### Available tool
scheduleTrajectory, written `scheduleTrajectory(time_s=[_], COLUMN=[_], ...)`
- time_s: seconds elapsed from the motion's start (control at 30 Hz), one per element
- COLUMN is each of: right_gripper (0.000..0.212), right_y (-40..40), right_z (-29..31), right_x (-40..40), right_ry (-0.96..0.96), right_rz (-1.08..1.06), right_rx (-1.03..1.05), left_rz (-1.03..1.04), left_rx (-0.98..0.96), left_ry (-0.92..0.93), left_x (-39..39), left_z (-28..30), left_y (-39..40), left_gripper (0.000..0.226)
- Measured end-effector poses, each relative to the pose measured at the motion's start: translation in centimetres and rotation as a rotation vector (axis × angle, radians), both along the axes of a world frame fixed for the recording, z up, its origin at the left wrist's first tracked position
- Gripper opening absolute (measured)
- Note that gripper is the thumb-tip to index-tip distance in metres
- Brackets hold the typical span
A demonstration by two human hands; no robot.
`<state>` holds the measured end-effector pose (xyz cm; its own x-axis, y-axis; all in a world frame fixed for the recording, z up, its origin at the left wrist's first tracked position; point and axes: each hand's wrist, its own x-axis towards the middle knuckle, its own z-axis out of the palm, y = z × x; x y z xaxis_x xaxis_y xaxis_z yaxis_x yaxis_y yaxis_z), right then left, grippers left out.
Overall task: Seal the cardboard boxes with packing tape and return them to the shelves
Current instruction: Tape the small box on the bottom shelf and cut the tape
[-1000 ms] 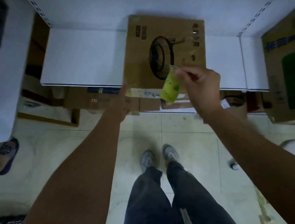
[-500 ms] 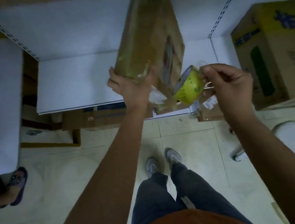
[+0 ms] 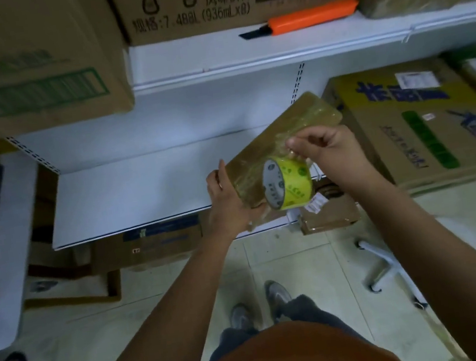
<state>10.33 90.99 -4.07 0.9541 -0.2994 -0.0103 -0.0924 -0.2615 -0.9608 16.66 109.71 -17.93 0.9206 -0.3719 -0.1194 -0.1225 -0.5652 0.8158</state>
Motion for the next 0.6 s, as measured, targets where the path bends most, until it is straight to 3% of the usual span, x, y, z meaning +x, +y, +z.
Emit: scheduleTrajectory(time_s=[0.17, 0.33, 0.43, 0.5, 0.6], right_gripper=[0.012, 0.01, 0.01, 0.012, 0.014], right_y=[-0.5, -1.4, -1.5, -1.7, -2.2], right_z=[0.2, -1.0, -2.0, -2.5, -3.2], right_x=[0.7, 0.7, 0.8, 0.7, 0.6], right_ry=[-0.066, -0.039, -0.001, 0.002, 0.009], right_rz=[-0.059, -0.137, -0.154, -0.164, -0.174], right_rx=[0.091, 0.089, 0.084, 0.1, 0.094], left_rz=[0.104, 0.468, 0.308, 0.203, 0.209], left_rx=[-0.031, 0.072, 0.218, 0.203, 0.19], left_ry=[-0.118, -0.17, -0.071, -0.039, -0.074], left_x=[1.2, 1.6, 2.2, 3.1, 4.8], left_z=[1.3, 1.4, 1.3, 1.4, 1.7], left_y=[1.5, 0.1, -1.6, -1.9, -2.2], left_gripper=[0.121, 0.127, 0.122, 0.101, 0.072])
